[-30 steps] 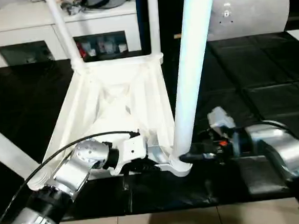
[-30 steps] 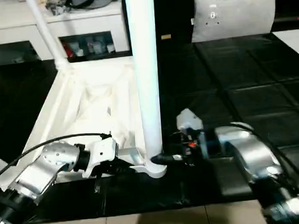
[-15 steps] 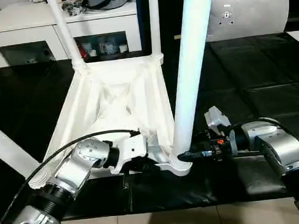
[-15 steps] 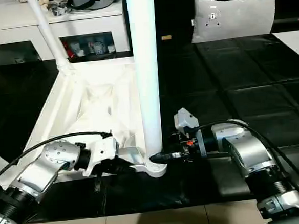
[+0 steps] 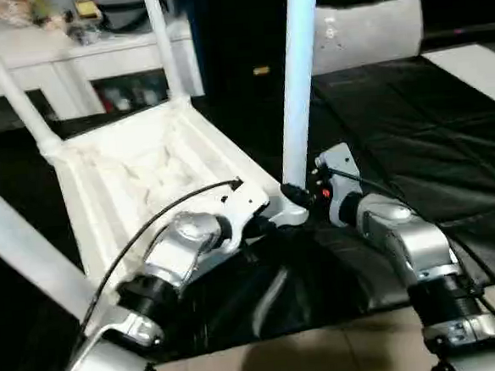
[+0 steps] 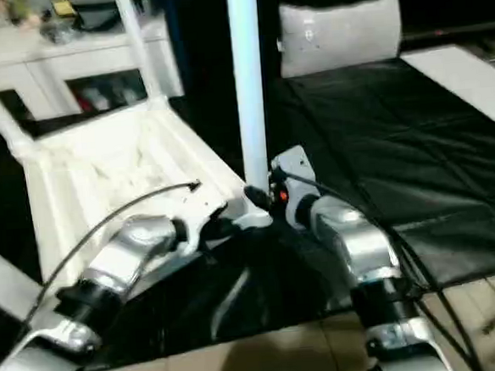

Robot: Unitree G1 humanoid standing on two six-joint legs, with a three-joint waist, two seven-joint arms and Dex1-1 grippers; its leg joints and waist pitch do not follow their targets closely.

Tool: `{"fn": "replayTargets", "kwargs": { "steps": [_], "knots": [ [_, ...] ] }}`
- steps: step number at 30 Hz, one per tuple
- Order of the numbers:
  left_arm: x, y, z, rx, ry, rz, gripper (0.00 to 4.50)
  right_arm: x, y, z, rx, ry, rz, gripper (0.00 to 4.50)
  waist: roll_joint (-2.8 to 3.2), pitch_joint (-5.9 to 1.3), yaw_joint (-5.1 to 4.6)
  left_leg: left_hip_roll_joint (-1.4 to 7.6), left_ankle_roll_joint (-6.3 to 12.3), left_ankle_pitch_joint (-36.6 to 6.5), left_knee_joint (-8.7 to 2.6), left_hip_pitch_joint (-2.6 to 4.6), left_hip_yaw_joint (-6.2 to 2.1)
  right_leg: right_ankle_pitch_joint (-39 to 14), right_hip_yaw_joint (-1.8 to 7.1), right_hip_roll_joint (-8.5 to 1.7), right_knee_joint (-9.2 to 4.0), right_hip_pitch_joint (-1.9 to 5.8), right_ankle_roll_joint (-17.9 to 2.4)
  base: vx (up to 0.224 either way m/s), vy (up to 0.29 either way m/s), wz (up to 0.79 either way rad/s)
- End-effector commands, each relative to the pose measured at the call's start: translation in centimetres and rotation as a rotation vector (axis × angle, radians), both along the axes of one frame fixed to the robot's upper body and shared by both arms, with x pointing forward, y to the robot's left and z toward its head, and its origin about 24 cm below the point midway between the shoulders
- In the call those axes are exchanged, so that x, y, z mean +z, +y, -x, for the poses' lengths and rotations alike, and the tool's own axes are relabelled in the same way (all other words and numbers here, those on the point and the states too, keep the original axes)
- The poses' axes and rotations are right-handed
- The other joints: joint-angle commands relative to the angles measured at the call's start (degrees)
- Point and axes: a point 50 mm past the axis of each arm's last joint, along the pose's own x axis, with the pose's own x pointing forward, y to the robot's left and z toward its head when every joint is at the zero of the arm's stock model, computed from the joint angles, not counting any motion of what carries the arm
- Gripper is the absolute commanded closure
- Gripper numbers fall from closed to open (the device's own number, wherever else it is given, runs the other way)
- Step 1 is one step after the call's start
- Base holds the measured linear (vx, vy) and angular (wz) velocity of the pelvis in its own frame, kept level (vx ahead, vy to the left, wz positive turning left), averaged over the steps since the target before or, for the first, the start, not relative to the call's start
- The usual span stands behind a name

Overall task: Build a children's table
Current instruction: Rotate leg to tighten

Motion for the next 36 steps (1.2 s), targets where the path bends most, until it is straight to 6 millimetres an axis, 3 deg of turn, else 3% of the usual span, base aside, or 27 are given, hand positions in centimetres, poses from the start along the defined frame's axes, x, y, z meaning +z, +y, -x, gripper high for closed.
{"fn": "replayTargets", "kwargs": {
  "steps": [1,2,3,4,5,6,7,8,10,12,15,18,22,23,25,26,28,29,36],
  "knots": [
    [1.7,-1.5,-0.7,-0.026,-0.100,-0.003,4.50,-0.8,2.8,0.8,0.095,0.025,-0.037,1.89,-1.54,-2.87,1.37,2.45,2.08,-4.13,-1.60,-1.34,-2.46,-50.63,3.25,-7.90,-10.85,1.69,5.88,0.127,-0.034,-0.15],
    [1.6,-1.3,-0.8,-0.027,-0.104,-0.015,4.50,-0.6,2.7,0.9,0.095,0.012,-0.054,1.89,-0.81,-3.19,1.01,4.72,2.24,-6.91,-4.40,-1.28,-3.55,-40.20,2.38,-5.45,-9.78,1.26,3.88,0.084,-0.002,-0.14],
    [1.5,-1.1,-0.8,-0.030,-0.107,-0.028,4.50,-0.4,2.6,0.9,0.094,-0.001,-0.072,1.68,-0.01,-3.67,0.91,5.79,2.13,-8.55,-4.98,-1.21,-4.11,-33.88,2.35,-4.93,-8.93,1.41,2.06,0.000,0.000,0.00],
    [1.3,-0.6,-0.8,-0.030,-0.109,-0.050,4.50,-0.2,2.2,1.0,0.101,-0.020,-0.085,1.53,0.73,-4.17,0.48,7.69,2.13,-9.41,-5.81,-1.55,-4.88,-20.11,3.08,-5.16,-7.05,1.90,-2.23,0.000,0.000,0.00],
    [1.2,-0.1,-0.8,-0.029,-0.112,-0.069,4.50,0.0,1.8,1.2,0.116,-0.029,-0.089,1.44,0.81,-4.50,0.51,8.19,2.58,-9.22,-6.12,-1.80,-4.89,-11.38,3.57,-5.30,-5.92,2.08,-5.46,0.000,0.000,0.00],
    [1.2,-0.1,-0.8,-0.029,-0.112,-0.069,4.50,0.0,1.8,1.2,0.116,-0.029,-0.089,1.44,0.60,-4.50,0.55,7.94,2.59,-9.78,-6.12,-1.83,-4.61,-10.08,3.77,-5.54,-5.78,2.12,-6.60,0.000,0.000,0.00],
    [0.9,0.8,-0.8,-0.043,-0.116,-0.093,4.50,0.1,0.5,1.6,0.151,-0.053,-0.065,1.33,0.12,-4.35,0.76,6.93,2.65,-11.13,-5.78,-1.82,-3.64,-12.95,4.22,-6.17,-6.23,2.34,-8.88,0.054,0.029,0.03],
    [0.8,1.4,-0.6,-0.065,-0.118,-0.096,4.50,0.3,-0.6,2.0,0.185,-0.072,-0.047,1.22,0.23,-4.58,1.35,6.76,3.64,-8.72,-5.59,-2.22,-3.36,-12.74,4.31,-6.32,-6.16,2.71,-9.05,0.000,0.000,0.00],
    [0.8,1.7,-0.5,-0.090,-0.119,-0.092,4.50,0.5,-1.4,2.2,0.205,-0.083,-0.035,1.09,0.16,-4.42,1.74,6.92,4.59,-7.64,-5.58,-2.31,-3.22,-13.57,4.27,-6.20,-6.43,2.45,-8.51,0.000,0.000,0.00],
    [0.7,2.3,-0.2,-0.137,-0.117,-0.091,4.50,0.9,-2.7,2.4,0.241,-0.103,-0.019,0.89,0.13,-4.79,2.09,6.98,6.05,-3.62,-5.33,-2.83,-3.32,-9.89,4.16,-6.11,-5.75,2.70,-8.52,0.000,0.000,0.00],
    [0.7,2.8,0.3,-0.213,-0.106,-0.083,4.50,1.3,-4.3,2.6,0.297,-0.107,0.031,0.57,0.29,-5.16,2.20,6.99,7.30,-1.62,-4.90,-2.85,-3.21,-6.98,4.00,-5.99,-5.35,2.53,-9.00,0.000,0.000,0.00],
    [0.6,3.5,1.9,-0.414,-0.094,-0.087,4.50,2.1,-5.5,3.2,0.427,-0.094,0.070,0.57,0.42,-4.99,2.64,7.53,8.09,-2.68,-5.10,-2.72,-3.27,-7.79,3.96,-5.84,-5.35,2.27,-8.90,0.000,0.000,0.00],
    [0.6,4.0,2.9,-0.548,-0.072,-0.092,4.50,2.4,-5.8,3.7,0.561,-0.088,0.086,0.57,0.34,-4.82,3.72,7.65,7.68,-4.39,-5.20,-2.27,-2.88,-9.71,4.04,-5.91,-5.41,1.84,-9.65,0.000,0.000,0.00],
    [0.7,4.2,3.3,-0.616,-0.063,-0.097,4.50,2.4,-5.6,4.3,0.670,-0.064,0.066,0.57,0.06,-4.87,4.45,7.70,7.81,-4.24,-5.13,-2.23,-2.72,-9.97,4.08,-5.87,-5.24,1.92,-9.80,0.000,0.000,0.00],
    [0.7,4.2,3.5,-0.640,-0.062,-0.100,4.50,2.4,-5.6,4.5,0.711,-0.055,0.058,0.73,0.21,-4.88,4.93,8.04,7.77,-3.95,-5.24,-2.02,-2.73,-9.82,4.19,-5.79,-5.20,1.65,-9.77,0.000,0.000,0.00],
    [0.8,4.2,3.6,-0.655,-0.061,-0.102,4.50,2.4,-5.5,4.6,0.725,-0.050,0.049,0.73,-0.28,-4.90,5.22,8.19,7.61,-3.75,-5.27,-1.85,-2.71,-9.35,4.26,-5.76,-5.13,1.52,-10.01,0.000,0.000,0.00],
    [0.9,4.3,3.9,-0.708,-0.054,-0.104,4.50,2.4,-5.1,4.6,0.775,-0.033,0.019,0.84,0.02,-4.97,5.75,8.26,7.44,-3.33,-5.30,-1.86,-2.73,-8.79,4.29,-5.87,-4.83,1.53,-10.43,0.000,0.000,0.00],
    [1.0,4.2,4.1,-0.731,-0.050,-0.102,4.50,2.4,-4.9,4.6,0.796,-0.026,0.004,1.00,-0.23,-5.00,5.92,8.22,7.26,-3.05,-5.28,-1.85,-2.68,-8.50,4.34,-5.91,-4.83,1.55,-10.50,0.000,0.000,0.00],
    [0.9,3.8,4.8,-0.790,-0.044,-0.088,4.50,2.0,-3.6,4.6,0.881,0.014,-0.033,1.53,-0.16,-5.06,6.51,8.04,6.39,-2.65,-5.21,-1.95,-2.50,-9.34,4.31,-5.92,-4.90,1.61,-10.12,0.000,0.000,0.00]
  ]
}}
